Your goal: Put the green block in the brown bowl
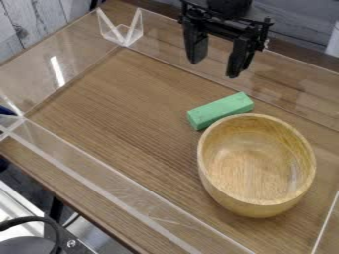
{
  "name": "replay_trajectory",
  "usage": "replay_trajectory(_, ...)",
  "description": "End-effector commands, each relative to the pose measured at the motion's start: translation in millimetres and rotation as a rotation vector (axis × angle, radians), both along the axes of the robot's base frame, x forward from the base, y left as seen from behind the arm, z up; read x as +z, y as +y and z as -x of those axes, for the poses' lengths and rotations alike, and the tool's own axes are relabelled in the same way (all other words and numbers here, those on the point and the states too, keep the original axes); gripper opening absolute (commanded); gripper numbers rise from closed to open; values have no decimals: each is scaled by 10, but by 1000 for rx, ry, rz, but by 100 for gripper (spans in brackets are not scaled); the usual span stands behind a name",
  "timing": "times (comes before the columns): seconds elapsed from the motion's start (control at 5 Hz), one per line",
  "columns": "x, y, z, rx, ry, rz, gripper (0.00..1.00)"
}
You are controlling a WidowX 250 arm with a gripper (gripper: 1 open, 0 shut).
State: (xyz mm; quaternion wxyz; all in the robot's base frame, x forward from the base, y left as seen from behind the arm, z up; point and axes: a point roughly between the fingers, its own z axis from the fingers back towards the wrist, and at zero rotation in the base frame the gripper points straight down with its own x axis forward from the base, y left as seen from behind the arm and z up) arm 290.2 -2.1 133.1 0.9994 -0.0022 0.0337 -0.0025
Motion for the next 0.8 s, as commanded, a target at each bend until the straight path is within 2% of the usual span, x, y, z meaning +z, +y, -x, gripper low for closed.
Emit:
replay_trajectory(0.0, -134, 2, 41, -41, 22, 1, 100)
replay_trajectory(0.2, -321, 21, 116, -112, 41, 3, 100)
replay_trajectory(0.4, -377, 26, 75, -298, 12, 31, 100)
replay_trajectory(0.6, -440, 47, 2, -367, -18, 39, 100)
